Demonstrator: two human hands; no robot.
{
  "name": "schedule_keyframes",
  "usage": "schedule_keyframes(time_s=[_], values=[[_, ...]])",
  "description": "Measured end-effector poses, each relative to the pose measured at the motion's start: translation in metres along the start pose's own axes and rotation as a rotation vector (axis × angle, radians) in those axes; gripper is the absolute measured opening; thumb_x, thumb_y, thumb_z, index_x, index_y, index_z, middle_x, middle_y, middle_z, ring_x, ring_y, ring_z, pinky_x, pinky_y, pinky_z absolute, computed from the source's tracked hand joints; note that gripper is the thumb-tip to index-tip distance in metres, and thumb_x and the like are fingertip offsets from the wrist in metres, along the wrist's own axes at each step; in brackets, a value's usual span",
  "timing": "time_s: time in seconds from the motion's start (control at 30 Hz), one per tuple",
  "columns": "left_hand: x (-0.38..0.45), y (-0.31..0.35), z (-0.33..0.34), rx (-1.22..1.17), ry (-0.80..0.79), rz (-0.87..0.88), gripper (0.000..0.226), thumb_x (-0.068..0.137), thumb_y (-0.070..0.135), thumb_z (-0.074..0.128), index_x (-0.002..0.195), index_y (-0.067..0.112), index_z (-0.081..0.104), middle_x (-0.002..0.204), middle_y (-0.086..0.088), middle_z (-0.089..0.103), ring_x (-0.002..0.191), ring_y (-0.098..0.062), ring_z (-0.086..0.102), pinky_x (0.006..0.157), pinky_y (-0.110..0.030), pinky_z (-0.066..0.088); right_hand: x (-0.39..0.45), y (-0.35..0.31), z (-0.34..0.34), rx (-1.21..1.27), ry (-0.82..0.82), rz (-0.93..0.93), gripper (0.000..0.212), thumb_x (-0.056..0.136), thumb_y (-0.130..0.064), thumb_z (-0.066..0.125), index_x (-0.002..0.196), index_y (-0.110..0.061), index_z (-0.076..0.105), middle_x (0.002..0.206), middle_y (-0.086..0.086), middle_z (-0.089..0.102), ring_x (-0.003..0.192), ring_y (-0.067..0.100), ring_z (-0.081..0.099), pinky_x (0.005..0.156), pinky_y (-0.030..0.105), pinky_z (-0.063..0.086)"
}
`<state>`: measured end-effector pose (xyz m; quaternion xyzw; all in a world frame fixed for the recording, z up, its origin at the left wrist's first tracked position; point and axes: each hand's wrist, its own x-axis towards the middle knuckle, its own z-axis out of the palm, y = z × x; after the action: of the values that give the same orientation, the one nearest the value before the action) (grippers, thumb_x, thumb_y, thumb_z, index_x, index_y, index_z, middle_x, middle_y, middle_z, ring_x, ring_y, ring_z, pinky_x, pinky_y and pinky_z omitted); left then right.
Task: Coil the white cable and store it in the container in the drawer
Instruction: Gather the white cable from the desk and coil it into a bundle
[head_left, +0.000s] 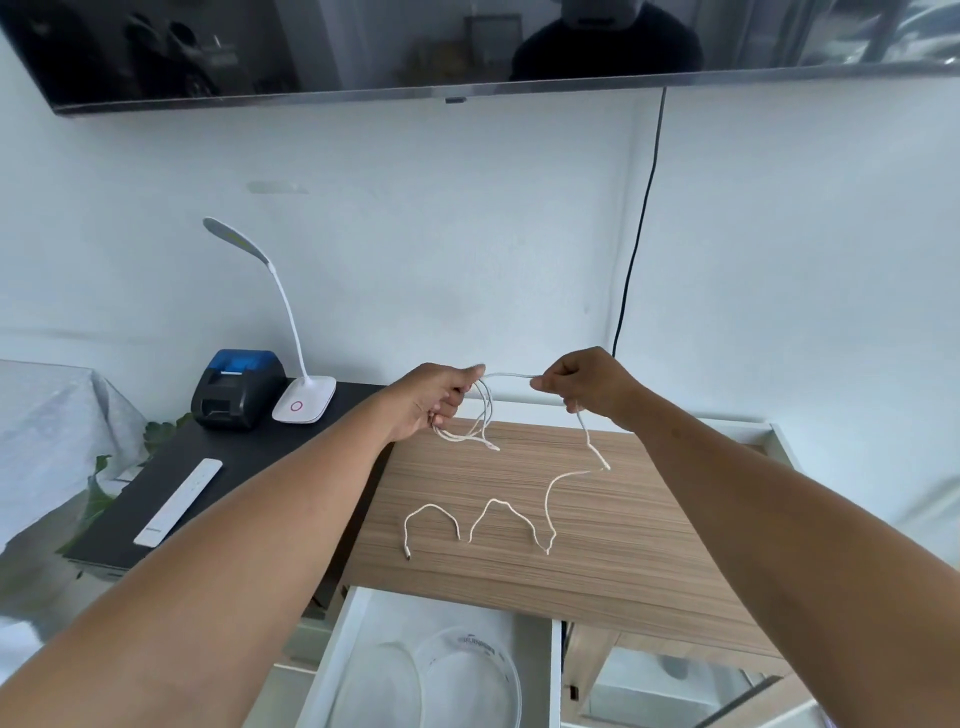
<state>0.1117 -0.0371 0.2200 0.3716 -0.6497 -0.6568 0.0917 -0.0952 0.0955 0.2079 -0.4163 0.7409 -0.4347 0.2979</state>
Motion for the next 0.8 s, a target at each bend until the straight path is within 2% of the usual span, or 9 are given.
schedule_keyframes(time_s=[0.13,0.23,0.33,0.4,0.5,0.57,0.67,0.8], values=[[0.001,0.007,-0.013,-0.092,0.093,0.005,0.035,0.095,0.039,0.055,0.069,0.022,0.038,0.052,0.008,0.023,0.039,-0.007,0.016,0.035,-0.018,0.013,-0.003,0.018,-0.004,0.058,-0.004,0.077,0.023,0.081,-0.025,0.079,0.071,-0.008,0.068,0.051,0.002,0.049,0.041,0.012,0.051,0.059,0.031,0.060],[0.000,0.013,-0.027,-0.243,0.207,0.023,0.032,0.097,0.034,0.049,0.070,0.022,0.037,0.051,0.008,0.022,0.036,-0.007,0.015,0.035,-0.016,0.011,-0.009,0.036,-0.006,0.078,-0.017,0.096,0.023,0.081,-0.025,0.078,0.074,-0.005,0.070,0.054,0.002,0.055,0.043,0.016,0.056,0.052,0.025,0.052],[0.000,0.012,-0.042,-0.364,0.300,0.036,0.030,0.097,0.026,0.045,0.069,0.019,0.038,0.052,0.006,0.022,0.034,-0.007,0.015,0.034,-0.015,0.010,-0.016,0.051,-0.007,0.208,-0.010,0.080,0.018,0.082,-0.025,0.077,0.082,-0.007,0.076,0.067,0.005,0.064,0.049,0.018,0.056,0.054,0.028,0.047],[0.000,0.012,-0.047,-0.419,0.320,0.047,0.027,0.095,0.021,0.043,0.068,0.017,0.041,0.047,0.005,0.028,0.032,-0.007,0.019,0.033,-0.015,0.011,-0.018,0.055,-0.005,0.276,0.057,0.056,0.016,0.084,-0.025,0.076,0.086,-0.009,0.078,0.069,0.005,0.065,0.048,0.015,0.052,0.050,0.026,0.045],[0.001,0.012,-0.044,-0.434,0.287,0.073,0.026,0.098,0.020,0.043,0.073,0.014,0.046,0.042,0.003,0.045,0.029,-0.009,0.027,0.033,-0.015,0.018,-0.014,0.049,0.005,0.084,0.149,0.014,0.014,0.086,-0.024,0.072,0.085,-0.012,0.079,0.065,-0.001,0.065,0.042,0.002,0.046,0.045,0.017,0.039],[0.001,0.011,-0.041,-0.398,0.282,0.101,0.025,0.100,0.024,0.047,0.079,0.012,0.053,0.049,-0.002,0.061,0.031,-0.011,0.041,0.034,-0.016,0.027,-0.011,0.034,0.014,-0.071,0.086,-0.024,0.014,0.086,-0.025,0.072,0.079,-0.015,0.079,0.063,-0.002,0.065,0.037,-0.002,0.044,0.041,0.011,0.035],[0.003,0.009,-0.031,-0.372,0.245,0.151,0.027,0.100,0.031,0.050,0.087,0.008,0.056,0.065,-0.012,0.074,0.047,-0.020,0.066,0.041,-0.022,0.048,-0.010,0.012,0.026,-0.180,-0.127,-0.076,0.015,0.084,-0.024,0.073,0.083,-0.011,0.080,0.059,-0.003,0.063,0.039,-0.002,0.044,0.039,0.008,0.032],[0.005,0.002,-0.017,-0.311,0.202,0.164,0.034,0.101,0.037,0.046,0.094,0.004,0.052,0.075,-0.020,0.076,0.068,-0.032,0.075,0.058,-0.038,0.062,-0.012,-0.009,0.035,-0.047,-0.331,-0.081,0.017,0.083,-0.022,0.075,0.087,-0.006,0.079,0.057,-0.002,0.058,0.045,0.008,0.040,0.043,0.018,0.031]])
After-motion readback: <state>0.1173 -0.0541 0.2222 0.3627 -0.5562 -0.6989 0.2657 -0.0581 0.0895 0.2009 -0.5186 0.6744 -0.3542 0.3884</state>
